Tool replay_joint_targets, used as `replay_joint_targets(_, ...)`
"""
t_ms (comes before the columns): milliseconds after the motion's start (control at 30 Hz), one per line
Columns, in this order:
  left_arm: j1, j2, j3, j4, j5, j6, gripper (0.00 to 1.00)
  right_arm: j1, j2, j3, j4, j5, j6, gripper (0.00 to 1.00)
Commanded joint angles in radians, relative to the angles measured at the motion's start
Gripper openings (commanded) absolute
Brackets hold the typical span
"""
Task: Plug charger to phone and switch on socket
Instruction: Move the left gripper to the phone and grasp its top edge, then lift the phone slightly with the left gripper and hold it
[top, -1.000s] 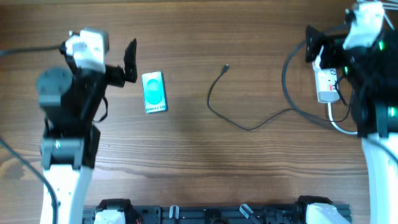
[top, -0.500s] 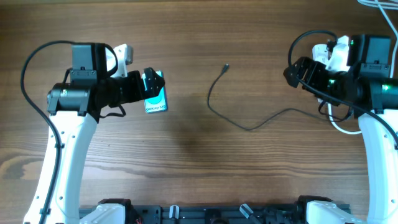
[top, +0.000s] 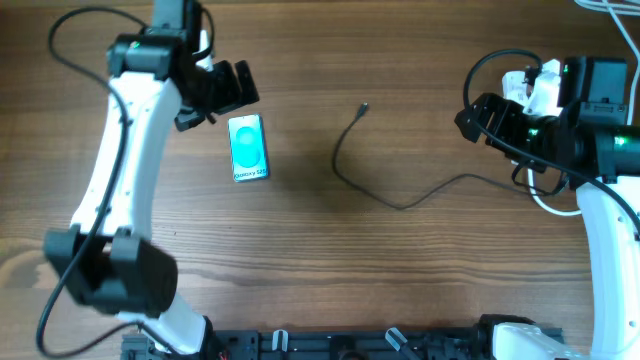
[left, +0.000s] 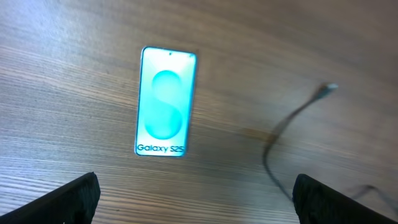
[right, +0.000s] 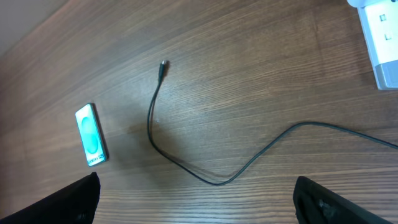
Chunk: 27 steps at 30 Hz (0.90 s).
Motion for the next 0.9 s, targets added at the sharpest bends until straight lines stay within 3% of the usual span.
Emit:
replay_joint_targets(0, -0.005, 0.15, 0.01, -0.019, -0.087, 0.008, 0.99, 0.003, -0.016, 0.013, -0.011, -0.011, 0.003, 1.0)
replay_joint_targets(333, -0.011, 0.363, -0.003, 0.091, -0.098, 0.068, 0.99, 0.003, -0.008, 0.012, -0.038, 0.03, 0.003, 1.0)
replay_joint_targets(700, -0.019, 0.386, -0.198, 0.282, -0.097, 0.092, 0.99, 0.003, -0.008, 0.012, -0.048, 0.038, -0.005, 0.99)
replay_joint_targets(867, -0.027, 0.386, -0.222, 0.3, -0.097, 0.092, 0.99, 0.003, -0.008, 0.012, -0.048, 0.043, -0.004, 1.0)
